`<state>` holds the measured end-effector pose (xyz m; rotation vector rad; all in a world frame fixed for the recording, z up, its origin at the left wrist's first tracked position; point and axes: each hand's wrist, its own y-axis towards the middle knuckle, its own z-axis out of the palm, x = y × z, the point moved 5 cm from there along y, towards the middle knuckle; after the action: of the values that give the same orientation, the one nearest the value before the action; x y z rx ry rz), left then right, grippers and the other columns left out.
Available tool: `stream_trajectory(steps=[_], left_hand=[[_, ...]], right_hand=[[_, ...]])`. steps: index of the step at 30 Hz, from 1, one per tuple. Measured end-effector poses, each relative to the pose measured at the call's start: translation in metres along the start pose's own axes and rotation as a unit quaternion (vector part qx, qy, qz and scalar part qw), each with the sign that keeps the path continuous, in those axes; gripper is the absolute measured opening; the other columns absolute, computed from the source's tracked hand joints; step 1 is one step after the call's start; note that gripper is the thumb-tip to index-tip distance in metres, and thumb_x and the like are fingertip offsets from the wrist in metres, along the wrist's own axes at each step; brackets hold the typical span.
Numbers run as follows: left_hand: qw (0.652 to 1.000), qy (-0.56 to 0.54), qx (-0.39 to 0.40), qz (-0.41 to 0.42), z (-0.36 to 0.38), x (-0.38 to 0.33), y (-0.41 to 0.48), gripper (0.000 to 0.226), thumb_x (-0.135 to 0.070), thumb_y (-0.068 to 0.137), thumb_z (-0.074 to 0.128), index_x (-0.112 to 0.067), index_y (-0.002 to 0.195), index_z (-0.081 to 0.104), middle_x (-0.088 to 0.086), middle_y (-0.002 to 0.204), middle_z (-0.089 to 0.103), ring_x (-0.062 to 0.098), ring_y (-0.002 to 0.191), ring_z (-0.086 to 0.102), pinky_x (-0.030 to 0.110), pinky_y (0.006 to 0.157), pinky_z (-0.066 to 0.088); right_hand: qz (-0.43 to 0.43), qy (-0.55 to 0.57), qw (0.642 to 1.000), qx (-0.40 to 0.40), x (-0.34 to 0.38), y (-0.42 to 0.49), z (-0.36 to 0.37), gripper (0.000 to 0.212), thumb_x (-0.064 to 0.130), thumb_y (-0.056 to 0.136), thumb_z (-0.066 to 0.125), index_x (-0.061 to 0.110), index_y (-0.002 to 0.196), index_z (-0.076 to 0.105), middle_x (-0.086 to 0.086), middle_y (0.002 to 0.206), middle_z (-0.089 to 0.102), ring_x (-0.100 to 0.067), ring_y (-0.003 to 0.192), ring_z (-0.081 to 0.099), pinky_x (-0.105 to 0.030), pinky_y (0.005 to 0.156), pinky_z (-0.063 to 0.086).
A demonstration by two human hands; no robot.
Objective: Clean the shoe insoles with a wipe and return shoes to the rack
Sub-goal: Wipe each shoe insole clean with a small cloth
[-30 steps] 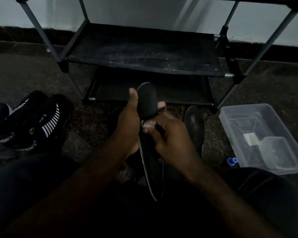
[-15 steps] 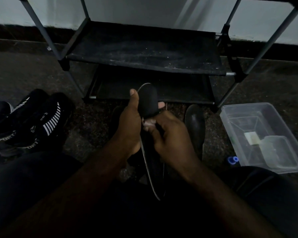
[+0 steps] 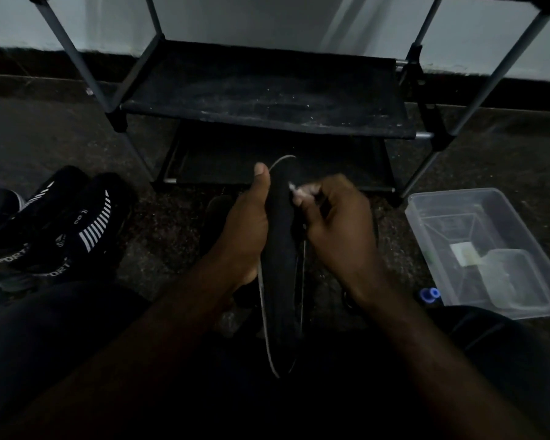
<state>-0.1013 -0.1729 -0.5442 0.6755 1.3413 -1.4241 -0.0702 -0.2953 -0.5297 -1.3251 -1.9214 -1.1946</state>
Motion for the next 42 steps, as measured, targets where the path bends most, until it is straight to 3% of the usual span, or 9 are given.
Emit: stream_trajectory(steps=[5, 9, 14, 18, 22, 26, 30, 36, 42], left_hand=[[0.996, -0.088, 0.000, -0.021, -0.007, -0.002, 0.007, 0.076, -0.065, 0.095, 0.022, -0.009, 0.100, 0.072, 0.017, 0.108, 0.072, 0.031, 0.105, 0.065, 0.054, 0.108, 0.038], [0.995, -0.093, 0.020, -0.018, 0.001, 0.005, 0.004, 0.072, -0.061, 0.097, 0.026, -0.006, 0.093, 0.072, 0.017, 0.098, 0.073, 0.022, 0.082, 0.071, 0.032, 0.077, 0.058], [0.989, -0.140, 0.020, -0.037, 0.001, 0.004, 0.008, 0.078, -0.064, 0.096, 0.023, 0.000, 0.097, 0.068, 0.018, 0.092, 0.072, 0.022, 0.078, 0.069, 0.029, 0.072, 0.059], [0.986, -0.168, -0.010, -0.014, -0.014, -0.005, 0.018, 0.081, -0.064, 0.096, 0.022, 0.004, 0.123, 0.057, 0.021, 0.115, 0.068, 0.027, 0.106, 0.068, 0.030, 0.078, 0.059], [0.987, -0.160, 0.007, 0.007, -0.016, -0.010, 0.020, 0.084, -0.069, 0.092, 0.023, -0.003, 0.139, 0.046, 0.021, 0.125, 0.063, 0.027, 0.114, 0.064, 0.036, 0.087, 0.057], [0.989, -0.143, 0.037, -0.021, 0.000, 0.008, 0.006, 0.082, -0.072, 0.090, 0.024, -0.009, 0.102, 0.076, 0.019, 0.105, 0.071, 0.027, 0.101, 0.069, 0.040, 0.093, 0.052], [0.990, -0.130, 0.042, -0.030, 0.003, 0.017, 0.005, 0.086, -0.071, 0.091, 0.018, -0.012, 0.080, 0.080, 0.014, 0.092, 0.074, 0.022, 0.089, 0.070, 0.037, 0.087, 0.051], [0.979, -0.205, 0.016, -0.003, -0.020, 0.000, 0.024, 0.091, -0.077, 0.088, 0.019, -0.007, 0.140, 0.044, 0.025, 0.119, 0.065, 0.034, 0.112, 0.064, 0.048, 0.095, 0.052], [0.988, -0.144, 0.047, -0.029, 0.001, 0.018, 0.010, 0.078, -0.069, 0.093, 0.026, -0.008, 0.098, 0.074, 0.013, 0.098, 0.072, 0.022, 0.094, 0.069, 0.035, 0.090, 0.053]], right_hand=[[-0.035, -0.007, 0.989, 0.141, 0.010, -0.034, 0.026, 0.007, 0.009, 0.086, 0.067, 0.016, 0.089, 0.067, -0.002, 0.094, 0.065, -0.016, 0.086, 0.062, -0.040, 0.076, 0.053], [-0.017, -0.028, 0.999, 0.017, 0.001, -0.014, 0.008, 0.002, 0.015, 0.090, 0.066, 0.015, 0.089, 0.067, 0.000, 0.092, 0.065, -0.013, 0.084, 0.062, -0.036, 0.075, 0.052], [-0.004, -0.007, 1.000, 0.011, -0.002, -0.012, 0.012, 0.005, 0.013, 0.090, 0.066, 0.016, 0.086, 0.066, 0.002, 0.092, 0.067, -0.014, 0.087, 0.064, -0.038, 0.078, 0.054], [0.029, 0.053, 0.994, 0.093, -0.004, -0.031, 0.028, 0.013, 0.007, 0.088, 0.068, 0.019, 0.086, 0.067, -0.001, 0.089, 0.068, -0.010, 0.085, 0.064, -0.031, 0.079, 0.054], [0.101, 0.160, 0.979, 0.071, -0.010, -0.027, 0.023, 0.015, 0.008, 0.089, 0.069, 0.022, 0.089, 0.066, -0.002, 0.094, 0.071, -0.006, 0.088, 0.067, -0.022, 0.082, 0.053], [0.112, 0.159, 0.981, 0.006, -0.013, -0.020, 0.016, 0.007, 0.013, 0.091, 0.067, 0.019, 0.094, 0.068, -0.003, 0.100, 0.070, -0.005, 0.092, 0.068, -0.022, 0.085, 0.053], [0.028, 0.050, 0.998, 0.021, -0.004, -0.021, 0.013, 0.006, 0.014, 0.090, 0.066, 0.012, 0.093, 0.071, 0.000, 0.094, 0.068, -0.011, 0.089, 0.065, -0.031, 0.081, 0.054], [-0.025, 0.070, 0.990, 0.116, 0.020, -0.043, 0.025, 0.010, 0.006, 0.084, 0.070, 0.013, 0.090, 0.074, 0.004, 0.089, 0.068, -0.006, 0.084, 0.064, -0.024, 0.077, 0.053], [-0.039, 0.013, 0.999, 0.027, 0.013, -0.018, 0.014, 0.010, 0.009, 0.090, 0.065, 0.011, 0.095, 0.073, -0.004, 0.094, 0.063, -0.011, 0.086, 0.061, -0.028, 0.077, 0.052]])
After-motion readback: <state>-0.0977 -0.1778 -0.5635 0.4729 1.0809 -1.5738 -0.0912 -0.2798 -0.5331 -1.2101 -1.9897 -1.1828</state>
